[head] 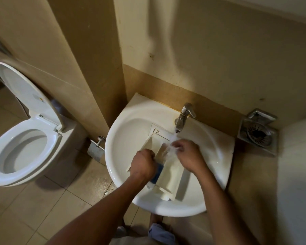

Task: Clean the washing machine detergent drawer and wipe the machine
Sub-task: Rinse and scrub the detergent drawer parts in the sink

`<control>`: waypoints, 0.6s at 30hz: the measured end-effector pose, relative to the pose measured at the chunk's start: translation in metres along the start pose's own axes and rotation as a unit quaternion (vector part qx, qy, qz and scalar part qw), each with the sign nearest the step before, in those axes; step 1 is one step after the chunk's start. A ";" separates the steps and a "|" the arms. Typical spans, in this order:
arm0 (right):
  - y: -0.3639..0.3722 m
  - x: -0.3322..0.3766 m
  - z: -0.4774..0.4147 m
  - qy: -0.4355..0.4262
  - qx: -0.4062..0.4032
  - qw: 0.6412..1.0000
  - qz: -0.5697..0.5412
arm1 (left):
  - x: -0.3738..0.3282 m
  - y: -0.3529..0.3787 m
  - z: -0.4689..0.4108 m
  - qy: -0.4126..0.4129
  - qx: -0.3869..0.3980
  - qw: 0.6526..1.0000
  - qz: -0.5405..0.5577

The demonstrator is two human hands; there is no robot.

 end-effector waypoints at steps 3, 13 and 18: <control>-0.009 -0.034 0.016 0.096 -0.179 0.979 -0.006 | 0.009 0.002 0.005 0.012 0.003 0.999 0.036; 0.067 -0.057 0.034 0.226 0.002 0.947 -0.229 | 0.042 -0.022 0.013 -0.048 0.037 0.996 0.069; 0.039 -0.073 0.043 0.242 -0.051 0.939 -0.239 | 0.014 -0.026 0.018 -0.028 0.098 0.983 0.154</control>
Point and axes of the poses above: each hand's wrist, its own z-axis away from the middle knuckle, its own y-axis out of the palm, x = y × z, the point moved 2 cm from there along -z, towards the middle knuckle, and after that the axes turned 15 degrees about y, right-handed, at the moved point
